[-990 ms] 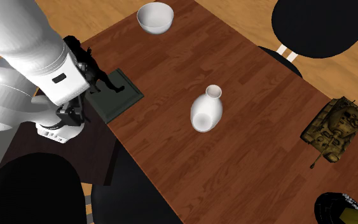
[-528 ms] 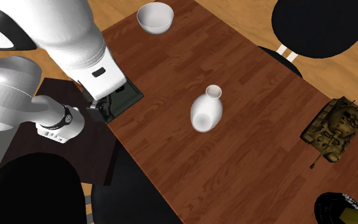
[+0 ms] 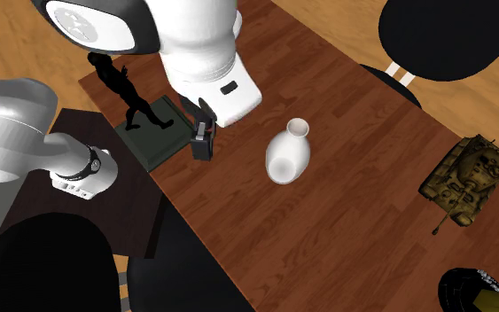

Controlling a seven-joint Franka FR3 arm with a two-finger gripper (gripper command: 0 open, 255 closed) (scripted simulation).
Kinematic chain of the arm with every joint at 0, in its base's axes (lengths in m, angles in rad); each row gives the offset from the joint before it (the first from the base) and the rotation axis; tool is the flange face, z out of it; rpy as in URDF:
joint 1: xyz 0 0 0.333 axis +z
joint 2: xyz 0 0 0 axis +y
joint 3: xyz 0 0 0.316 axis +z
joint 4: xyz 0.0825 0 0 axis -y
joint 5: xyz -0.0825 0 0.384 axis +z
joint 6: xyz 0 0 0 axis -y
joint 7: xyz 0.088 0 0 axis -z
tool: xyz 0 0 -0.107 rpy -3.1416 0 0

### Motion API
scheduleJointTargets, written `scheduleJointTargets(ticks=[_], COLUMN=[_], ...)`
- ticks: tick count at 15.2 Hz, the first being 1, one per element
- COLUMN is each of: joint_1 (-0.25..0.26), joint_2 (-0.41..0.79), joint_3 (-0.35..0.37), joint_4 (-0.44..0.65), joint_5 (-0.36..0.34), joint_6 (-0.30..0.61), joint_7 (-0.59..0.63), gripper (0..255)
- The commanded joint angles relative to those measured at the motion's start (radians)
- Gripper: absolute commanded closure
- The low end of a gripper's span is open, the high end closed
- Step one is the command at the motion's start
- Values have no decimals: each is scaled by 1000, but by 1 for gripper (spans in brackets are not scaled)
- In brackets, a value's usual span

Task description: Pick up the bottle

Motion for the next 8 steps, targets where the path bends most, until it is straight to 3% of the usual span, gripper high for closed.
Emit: scheduleJointTargets(ticks=[1,8], joint_1=[3,18], joint_2=[90,416], joint_3=[4,19], joint_4=[96,518], joint_5=[3,6], joint_6=[-14,-135], joint_7=[10,50], gripper=[0,0])
